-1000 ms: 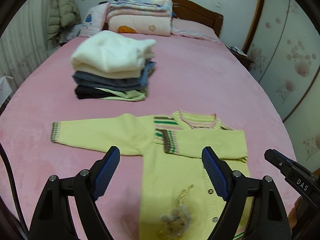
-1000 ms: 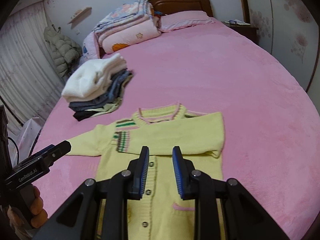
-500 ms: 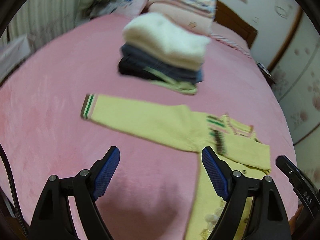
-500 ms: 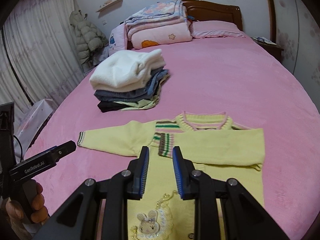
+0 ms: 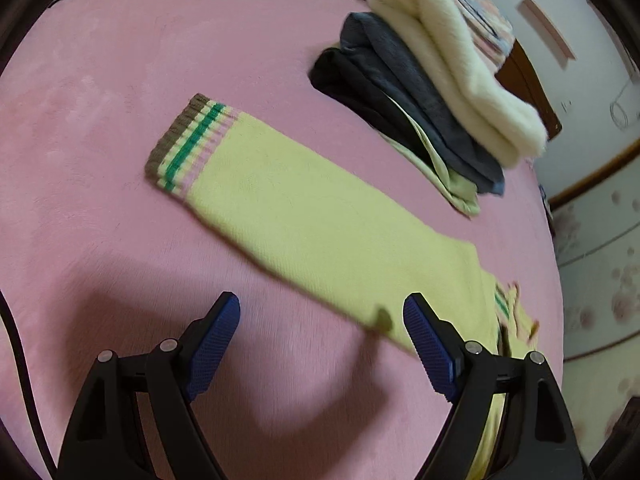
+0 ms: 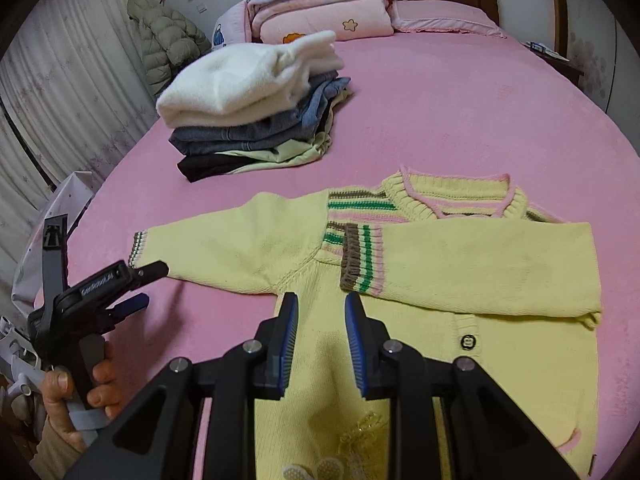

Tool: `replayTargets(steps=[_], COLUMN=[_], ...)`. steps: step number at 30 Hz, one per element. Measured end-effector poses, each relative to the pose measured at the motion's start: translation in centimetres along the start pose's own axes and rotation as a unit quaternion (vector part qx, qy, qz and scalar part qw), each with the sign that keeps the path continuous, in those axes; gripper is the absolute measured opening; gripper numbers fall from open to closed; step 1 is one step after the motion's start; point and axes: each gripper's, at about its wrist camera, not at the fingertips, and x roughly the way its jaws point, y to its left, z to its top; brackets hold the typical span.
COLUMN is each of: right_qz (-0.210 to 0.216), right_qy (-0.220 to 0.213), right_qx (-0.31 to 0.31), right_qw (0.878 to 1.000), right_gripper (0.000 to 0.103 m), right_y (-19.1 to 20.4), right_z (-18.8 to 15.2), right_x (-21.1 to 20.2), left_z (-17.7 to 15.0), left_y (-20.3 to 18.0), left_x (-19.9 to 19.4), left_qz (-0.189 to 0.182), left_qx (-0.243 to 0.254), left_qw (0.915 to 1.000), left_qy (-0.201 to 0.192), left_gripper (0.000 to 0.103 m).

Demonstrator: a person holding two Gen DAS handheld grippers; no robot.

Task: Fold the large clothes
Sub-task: 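Grasp the other sleeve's striped cuff with the left gripper, then fold the held sleeve across the cardigan front with the left gripper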

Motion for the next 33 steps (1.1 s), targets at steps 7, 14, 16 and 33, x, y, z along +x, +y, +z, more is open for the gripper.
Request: replayTargets(steps=[7,14,16,33], right_qz=[0.003,-0.001,-0.007,-0.082], right_qy=[0.008,-0.002,-0.009,-0.027], right_qx=[-0.001,0.012,0.020,0.114], right_qw=[1.000,1.000,1.000,0.990], right_gripper=[0.024,0.024,0.024,0.024], right_y=[0.0,-1.8,-2.9,-15.6], right_z=[-0.3,-0.8,-0.9,-4.3], right_x=[1.2,0.2,-0.6,-5.7], left_z=[2.8,1.9,0.7,-15.5], left_y=[-1.3,-9.3,-12.9,-30.4], left_x=[2.3,-2.4,-3.7,8.0], left_qz=[0.018,0.005,-0.008,0.015], left_qx=[0.003,0.090,0.131,0.379], left_qw=[0.9995,0.9902,0.9842,0.9235], left_qy=[-0.026,-0.107,-0.118,0.061], left_gripper=[0.011,0.010,0.010,0.057])
